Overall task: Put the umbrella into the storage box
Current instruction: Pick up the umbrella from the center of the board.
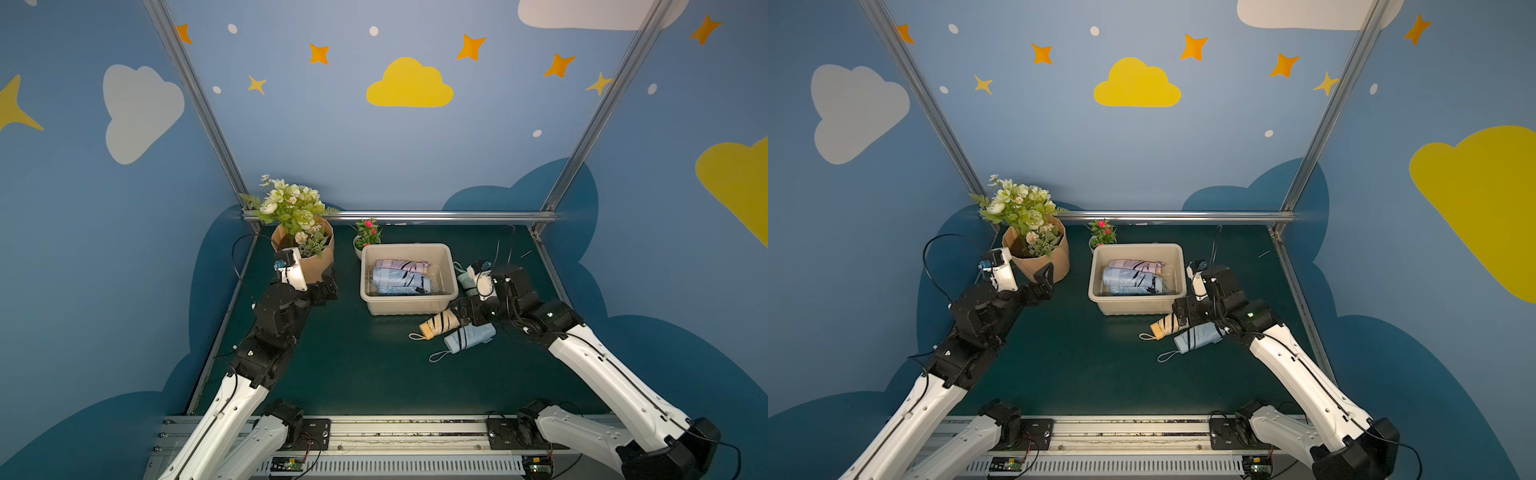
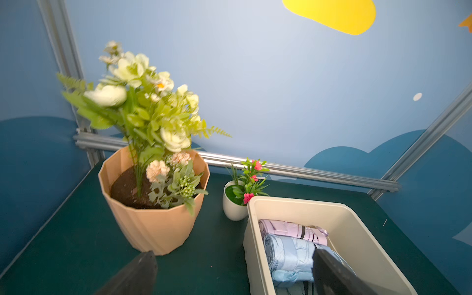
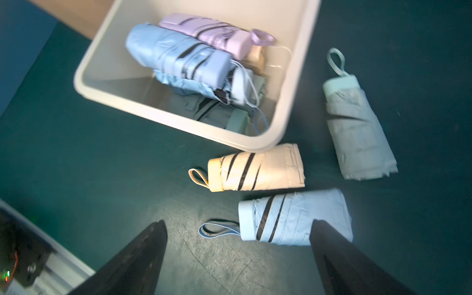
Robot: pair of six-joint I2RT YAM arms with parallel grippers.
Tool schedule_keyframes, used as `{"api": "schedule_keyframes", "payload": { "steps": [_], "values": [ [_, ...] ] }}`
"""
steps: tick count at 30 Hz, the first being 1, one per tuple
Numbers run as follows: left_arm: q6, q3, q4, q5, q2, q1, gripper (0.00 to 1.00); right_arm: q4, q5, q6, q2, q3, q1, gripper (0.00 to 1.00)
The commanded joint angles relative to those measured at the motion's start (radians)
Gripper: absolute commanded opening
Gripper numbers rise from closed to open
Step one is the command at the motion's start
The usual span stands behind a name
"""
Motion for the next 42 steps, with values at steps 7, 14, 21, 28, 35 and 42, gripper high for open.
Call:
{"api": "schedule_keyframes", "payload": {
  "steps": [7, 14, 21, 28, 35, 42],
  "values": [
    [-0.113, -0.124, -0.035, -0.113, -0.177, 0.017, 1.0, -0.098, -0.173, -0.891, 0.029, -0.022, -0.087, 0.95],
    [-0.131, -0.17, -0.097, -0.152, -0.262, 0.02, 1.0, -0.339, 0.012, -1.256, 0.046, -0.063, -0.056, 0.94],
    [-0.076, -0.159, -0.115, -0.129, -0.239, 0.021, 1.0, -0.176, 0.204, -1.371, 0.12, -0.182, 0.003, 0.96],
    [-0.094, -0.155, -0.177, -0.128, -0.269, 0.021, 1.0, 0.024, 0.216, -1.459, 0.184, -0.273, -0.035, 0.98],
    [-0.102, -0.173, -0.236, -0.16, -0.331, 0.021, 1.0, 0.201, 0.203, -1.468, 0.27, -0.293, -0.104, 0.98],
    [-0.113, -0.18, -0.295, -0.191, -0.368, 0.022, 1.0, 0.252, 0.169, -1.532, 0.337, -0.292, -0.164, 0.91]
  ]
}}
